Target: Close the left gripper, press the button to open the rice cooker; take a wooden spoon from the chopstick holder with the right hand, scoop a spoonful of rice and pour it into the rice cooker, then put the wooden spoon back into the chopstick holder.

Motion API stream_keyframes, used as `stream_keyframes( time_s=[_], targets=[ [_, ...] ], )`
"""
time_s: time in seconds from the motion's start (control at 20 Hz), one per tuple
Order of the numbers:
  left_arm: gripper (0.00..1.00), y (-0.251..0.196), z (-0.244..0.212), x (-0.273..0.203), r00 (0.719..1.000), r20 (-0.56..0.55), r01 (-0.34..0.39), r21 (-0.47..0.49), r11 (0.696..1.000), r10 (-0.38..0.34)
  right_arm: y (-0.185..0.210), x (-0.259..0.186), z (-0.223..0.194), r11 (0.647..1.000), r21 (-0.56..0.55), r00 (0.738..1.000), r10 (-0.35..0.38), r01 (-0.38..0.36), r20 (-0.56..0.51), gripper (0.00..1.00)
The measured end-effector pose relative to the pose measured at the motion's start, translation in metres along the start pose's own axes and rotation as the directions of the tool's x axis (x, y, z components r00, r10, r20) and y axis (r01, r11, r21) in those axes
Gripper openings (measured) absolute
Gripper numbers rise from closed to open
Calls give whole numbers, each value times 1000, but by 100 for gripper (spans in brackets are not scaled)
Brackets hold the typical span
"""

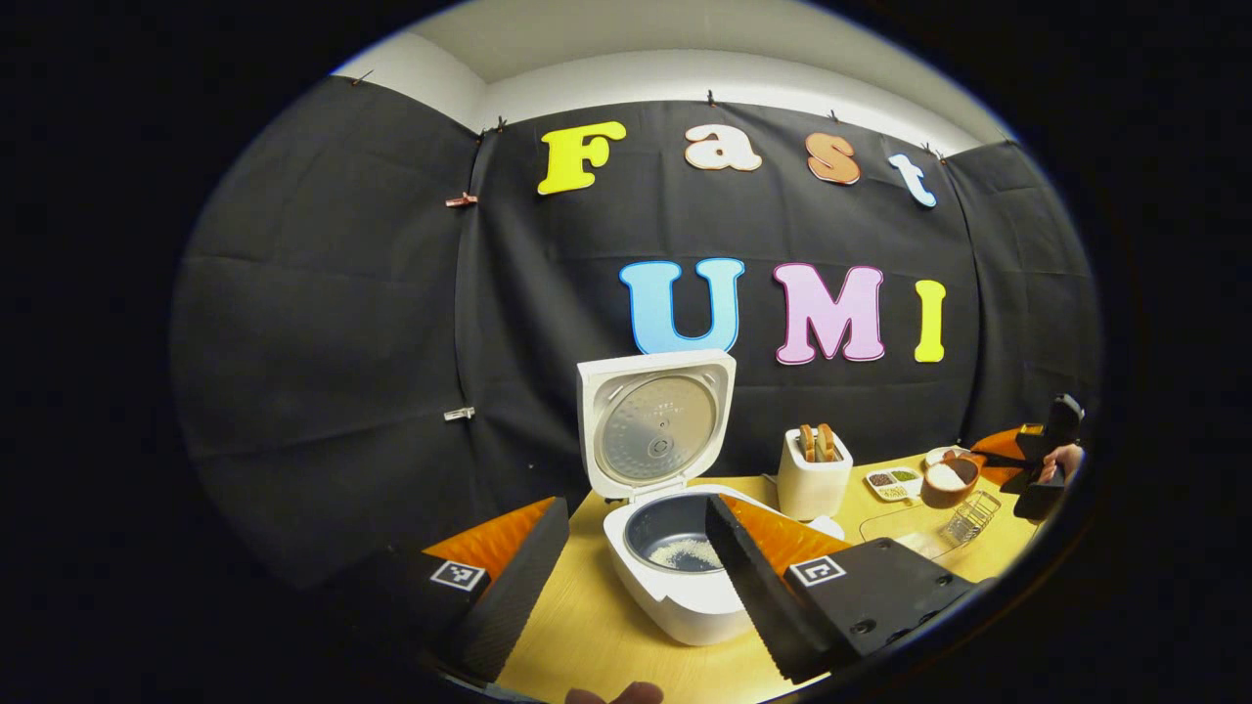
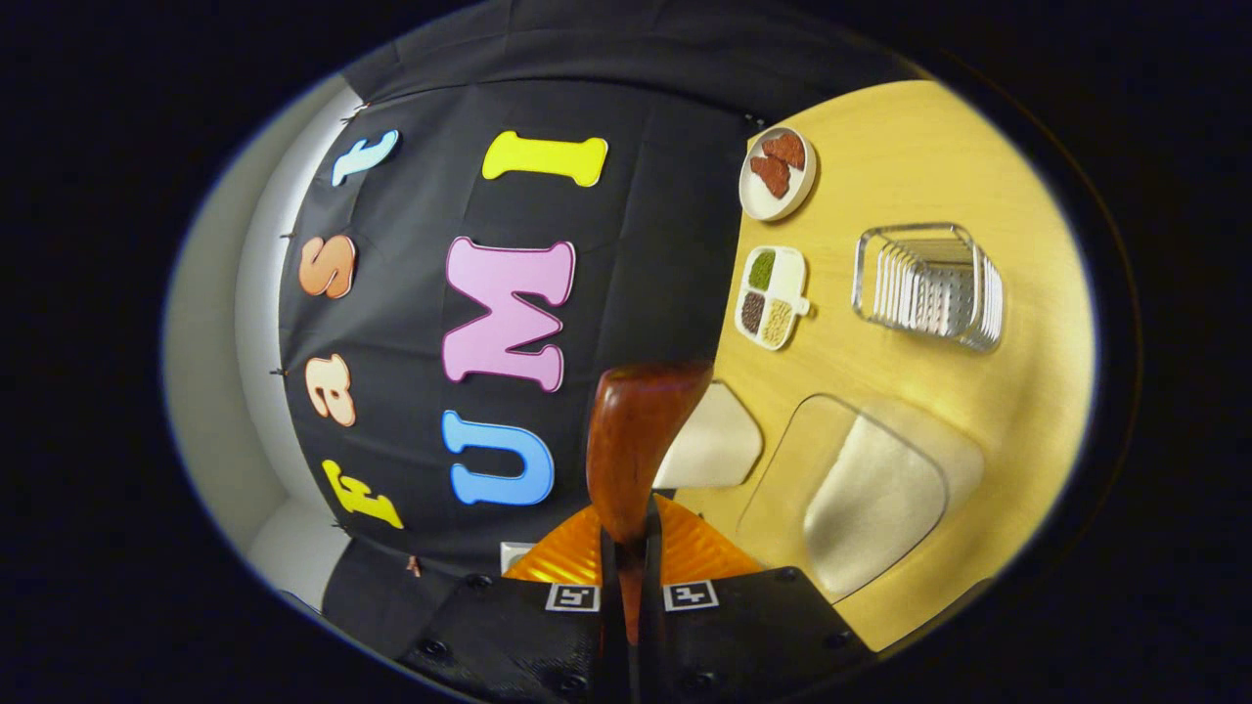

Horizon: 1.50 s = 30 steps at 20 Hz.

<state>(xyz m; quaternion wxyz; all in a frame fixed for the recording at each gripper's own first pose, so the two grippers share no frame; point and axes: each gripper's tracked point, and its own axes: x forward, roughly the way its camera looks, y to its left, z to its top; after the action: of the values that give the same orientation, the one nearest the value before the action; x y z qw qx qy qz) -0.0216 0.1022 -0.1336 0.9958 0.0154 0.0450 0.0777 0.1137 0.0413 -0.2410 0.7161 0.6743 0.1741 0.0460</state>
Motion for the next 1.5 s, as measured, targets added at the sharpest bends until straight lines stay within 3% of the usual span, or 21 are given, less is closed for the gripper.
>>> stream_keyframes(
  time_s=[0.2, 0.35, 0.55, 0.75, 1.0, 1.25, 1.5],
  targets=[
    [97, 9, -1, 4, 1000, 2, -5, -9, 1000, 5, 28, 38, -62, 1000, -1, 996, 19, -19, -82, 9],
    [97, 22, -2, 5, 999, 7, -31, -10, 999, 31, 51, 67, -117, 996, 73, 984, 56, -45, -170, 9],
    [97, 43, -6, 5, 998, 3, -62, -21, 998, 62, 54, 98, -189, 995, 90, 967, 58, -37, -247, 9],
    [97, 59, -11, 2, 996, 0, -87, -32, 996, 87, 37, 130, -232, 999, 12, 968, 37, -35, -247, 9],
    [100, 75, -21, -3, 995, -10, -95, -55, 994, 95, 5, 151, -249, 986, -164, 977, -22, -13, -211, 9],
    [96, 83, -37, -3, 994, -40, -104, -80, 991, 101, -15, 169, -248, 916, -402, 981, -88, 11, -174, 9],
    [97, 85, -42, 1, 993, -52, -106, -73, 992, 102, -3, 180, -259, 768, -640, 975, -121, -28, -188, 9]
  ],
)
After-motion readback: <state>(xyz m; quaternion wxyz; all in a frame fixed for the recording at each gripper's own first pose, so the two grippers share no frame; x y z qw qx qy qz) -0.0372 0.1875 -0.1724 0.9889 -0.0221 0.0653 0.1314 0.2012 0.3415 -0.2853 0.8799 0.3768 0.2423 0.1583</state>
